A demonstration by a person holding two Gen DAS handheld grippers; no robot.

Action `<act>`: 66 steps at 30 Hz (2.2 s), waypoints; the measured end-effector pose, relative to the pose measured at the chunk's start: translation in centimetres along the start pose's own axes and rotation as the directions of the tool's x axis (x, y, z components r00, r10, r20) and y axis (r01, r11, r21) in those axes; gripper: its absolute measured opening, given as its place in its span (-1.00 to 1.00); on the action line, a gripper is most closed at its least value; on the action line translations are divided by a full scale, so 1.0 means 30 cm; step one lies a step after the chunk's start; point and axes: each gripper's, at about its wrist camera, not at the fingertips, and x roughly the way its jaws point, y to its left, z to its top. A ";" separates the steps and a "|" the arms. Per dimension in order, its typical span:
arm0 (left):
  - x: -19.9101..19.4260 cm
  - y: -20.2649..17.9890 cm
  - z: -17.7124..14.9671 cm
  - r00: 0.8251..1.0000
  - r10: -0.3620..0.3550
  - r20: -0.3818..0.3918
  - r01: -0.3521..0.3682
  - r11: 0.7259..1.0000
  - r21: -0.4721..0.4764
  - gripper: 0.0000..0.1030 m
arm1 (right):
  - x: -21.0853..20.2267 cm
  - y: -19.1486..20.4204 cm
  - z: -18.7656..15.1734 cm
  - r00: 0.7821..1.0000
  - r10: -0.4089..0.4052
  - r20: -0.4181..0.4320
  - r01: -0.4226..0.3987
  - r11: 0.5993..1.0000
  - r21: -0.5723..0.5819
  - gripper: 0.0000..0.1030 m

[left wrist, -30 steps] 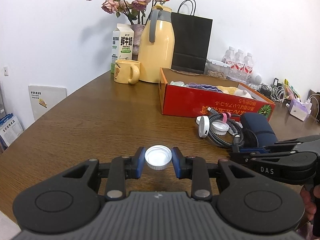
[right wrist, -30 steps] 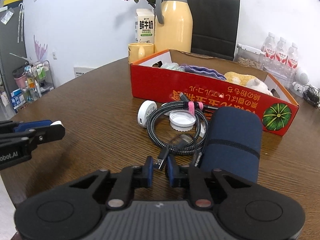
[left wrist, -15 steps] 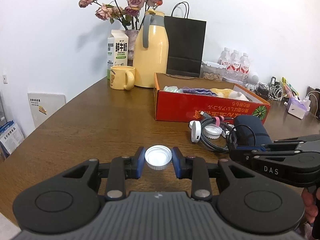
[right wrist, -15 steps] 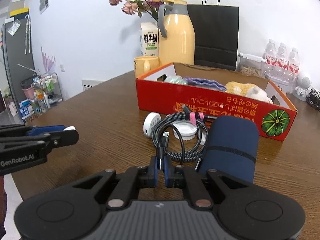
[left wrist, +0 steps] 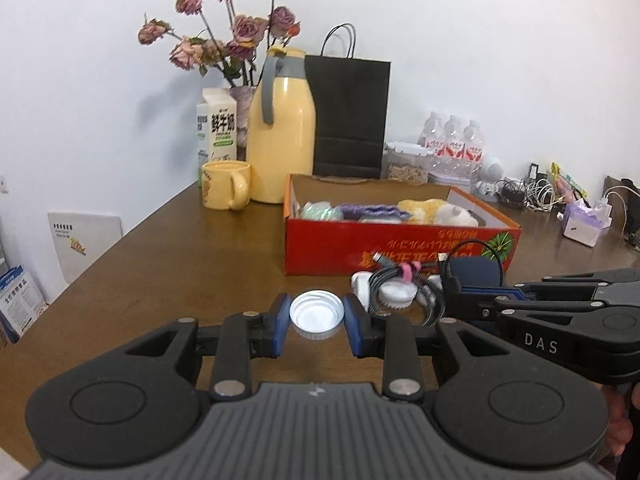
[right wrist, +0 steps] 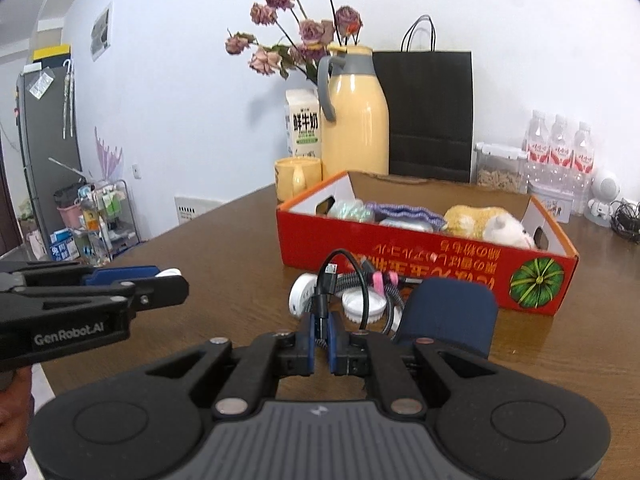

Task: Organize objects
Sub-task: 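Carry the cap and cable into the box and open both tools, then withdraw both tools back over the table items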

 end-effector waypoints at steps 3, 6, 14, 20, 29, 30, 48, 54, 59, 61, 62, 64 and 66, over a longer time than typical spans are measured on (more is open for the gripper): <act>0.009 -0.024 0.025 1.000 -0.008 0.017 0.007 1.000 0.009 -0.43 | -0.009 -0.015 0.018 1.000 0.000 0.025 0.000 1.000 0.005 -0.89; 0.026 -0.051 0.057 0.999 -0.014 0.037 0.013 1.000 0.015 -0.43 | -0.011 -0.034 0.040 0.999 -0.002 0.048 0.001 1.000 0.010 -0.89; 0.085 -0.105 0.155 0.994 -0.027 0.103 0.024 0.999 0.021 -0.43 | 0.014 -0.107 0.109 0.993 -0.017 0.113 0.015 1.000 0.024 -0.89; 0.177 -0.148 0.233 0.991 -0.036 0.129 0.033 0.999 0.022 -0.43 | 0.065 -0.179 0.170 0.988 -0.038 0.147 0.034 0.999 0.036 -0.89; 0.425 -0.211 0.354 0.989 -0.017 0.145 0.013 1.000 0.025 -0.43 | 0.221 -0.349 0.299 0.983 -0.081 0.165 0.067 0.994 0.089 -0.89; 0.463 -0.216 0.365 0.989 -0.008 0.147 0.005 1.000 0.025 -0.43 | 0.250 -0.374 0.313 0.983 -0.077 0.165 0.059 0.992 0.112 -0.89; 0.595 -0.168 0.293 0.984 0.114 0.139 -0.113 0.993 -0.017 1.00 | 0.391 -0.446 0.222 0.989 -0.133 0.069 0.122 0.982 0.144 0.32; 0.588 -0.140 0.307 0.983 0.128 0.133 -0.123 0.991 -0.045 1.00 | 0.357 -0.430 0.223 0.980 -0.172 0.098 0.159 0.979 0.127 0.97; 0.580 -0.136 0.304 0.983 0.128 0.134 -0.123 0.991 -0.046 1.00 | 0.344 -0.424 0.225 0.978 -0.184 0.103 0.172 0.978 0.121 0.99; 0.577 -0.136 0.302 0.983 0.127 0.136 -0.122 0.992 -0.043 1.00 | 0.338 -0.422 0.224 0.977 -0.188 0.104 0.176 0.977 0.119 0.99; 0.575 -0.136 0.300 0.983 0.125 0.136 -0.120 0.992 -0.042 1.00 | 0.335 -0.421 0.223 0.976 -0.190 0.105 0.178 0.977 0.117 0.99; 0.569 -0.135 0.298 0.982 0.119 0.144 -0.114 0.993 -0.042 1.00 | 0.329 -0.419 0.222 0.975 -0.192 0.108 0.180 0.977 0.114 1.00; 0.560 -0.135 0.297 0.982 0.116 0.150 -0.111 0.993 -0.043 1.00 | 0.319 -0.416 0.221 0.975 -0.194 0.113 0.181 0.977 0.110 1.00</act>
